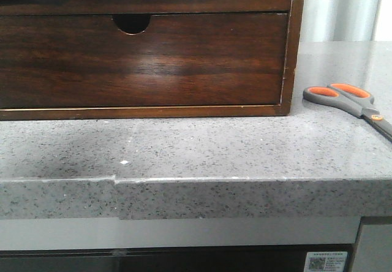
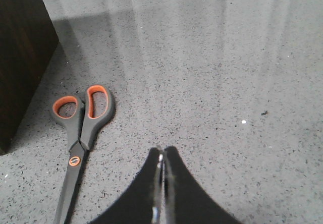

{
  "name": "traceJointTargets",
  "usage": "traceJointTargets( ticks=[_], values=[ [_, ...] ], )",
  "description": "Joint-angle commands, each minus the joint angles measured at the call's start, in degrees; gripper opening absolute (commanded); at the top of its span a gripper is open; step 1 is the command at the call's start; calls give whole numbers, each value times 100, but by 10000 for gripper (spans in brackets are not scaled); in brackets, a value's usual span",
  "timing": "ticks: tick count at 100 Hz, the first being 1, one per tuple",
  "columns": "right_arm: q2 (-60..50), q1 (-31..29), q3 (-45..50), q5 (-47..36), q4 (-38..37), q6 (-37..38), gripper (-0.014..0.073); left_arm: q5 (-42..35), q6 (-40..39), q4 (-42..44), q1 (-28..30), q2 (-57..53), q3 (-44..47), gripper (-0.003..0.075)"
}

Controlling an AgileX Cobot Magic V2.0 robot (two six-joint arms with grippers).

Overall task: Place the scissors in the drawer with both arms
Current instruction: 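Close the left gripper on the white drawer handle, then pull the drawer out toward the robot with the left gripper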

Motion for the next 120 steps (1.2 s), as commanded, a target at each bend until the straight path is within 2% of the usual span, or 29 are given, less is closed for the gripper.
traceJointTargets(
  ticks=[1, 18, 25, 32, 33, 46, 93, 120],
  values=[
    [72, 25, -169, -393, 14, -35, -61, -56, -26, 76, -47, 34, -243, 364],
    [72, 25, -169, -351, 14, -35, -61, 185, -26, 139, -47, 145, -248, 358],
    [72, 25, -169, -351, 14, -35, -61, 281, -26, 139, -47, 145, -248, 311],
    [72, 25, -169, -326, 14, -35, -61, 387, -26, 139, -47, 145, -257, 217],
    [72, 25, -169, -324, 14, -35, -61, 404, -26, 139, -47, 145, -257, 183],
    [72, 25, -169, -301, 14, -35, -61, 415, -26, 139, -47, 145, -257, -24],
    [72, 25, -169, -199, 14, -35, -61, 364, -26, 129, -61, 16, -257, -22],
    [95, 25, -169, -145, 14, -35, -61, 388, -26, 74, -431, -437, -188, -22]
  ],
)
